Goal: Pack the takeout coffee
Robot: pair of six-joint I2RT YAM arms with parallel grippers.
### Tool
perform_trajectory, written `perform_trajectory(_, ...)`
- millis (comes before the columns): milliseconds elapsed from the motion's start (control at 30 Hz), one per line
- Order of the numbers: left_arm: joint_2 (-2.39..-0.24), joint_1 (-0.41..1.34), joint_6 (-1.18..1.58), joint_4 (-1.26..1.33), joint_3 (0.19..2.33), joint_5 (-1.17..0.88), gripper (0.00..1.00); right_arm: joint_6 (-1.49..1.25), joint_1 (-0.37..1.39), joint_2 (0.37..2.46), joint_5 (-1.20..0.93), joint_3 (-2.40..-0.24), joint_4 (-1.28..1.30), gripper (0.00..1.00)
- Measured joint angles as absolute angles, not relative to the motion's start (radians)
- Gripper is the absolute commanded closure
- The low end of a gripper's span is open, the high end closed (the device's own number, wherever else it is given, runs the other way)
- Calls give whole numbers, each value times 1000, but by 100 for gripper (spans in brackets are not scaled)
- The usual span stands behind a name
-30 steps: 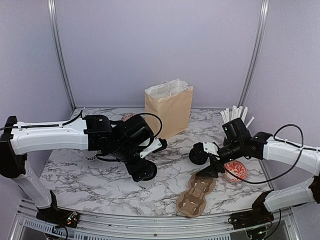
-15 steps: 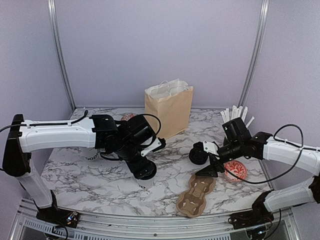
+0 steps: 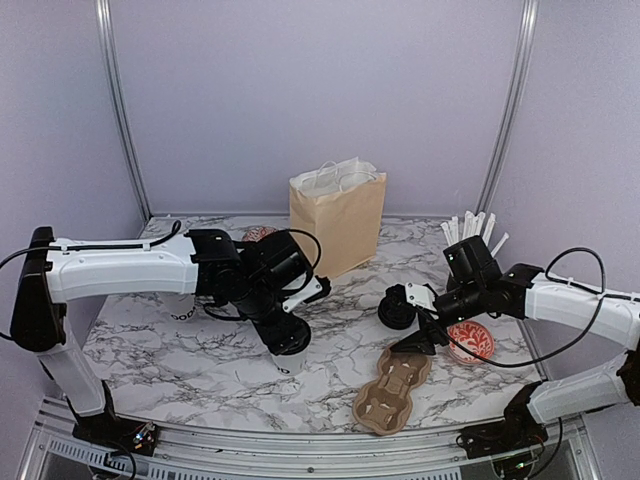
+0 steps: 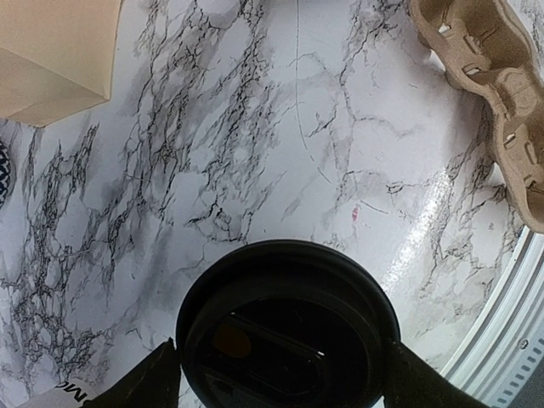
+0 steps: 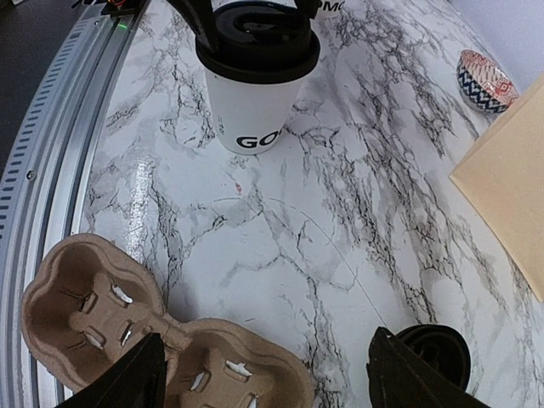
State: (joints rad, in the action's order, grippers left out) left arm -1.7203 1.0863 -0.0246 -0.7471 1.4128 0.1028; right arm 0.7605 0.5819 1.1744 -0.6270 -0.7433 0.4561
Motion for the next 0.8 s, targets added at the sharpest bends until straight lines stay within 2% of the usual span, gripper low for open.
perform_trajectory(233, -1711, 1015, -19, -748, 1419, 114, 21, 760, 582, 1180, -627, -743, 456, 21)
perform_trajectory(633, -1701, 707, -41, -751, 1538, 119, 23, 760, 582, 1192, -626, -743, 456, 21)
perform_trajectory(800, -1732, 699, -13, -747, 1540, 83, 16, 760, 581, 1192, -622, -743, 456, 21)
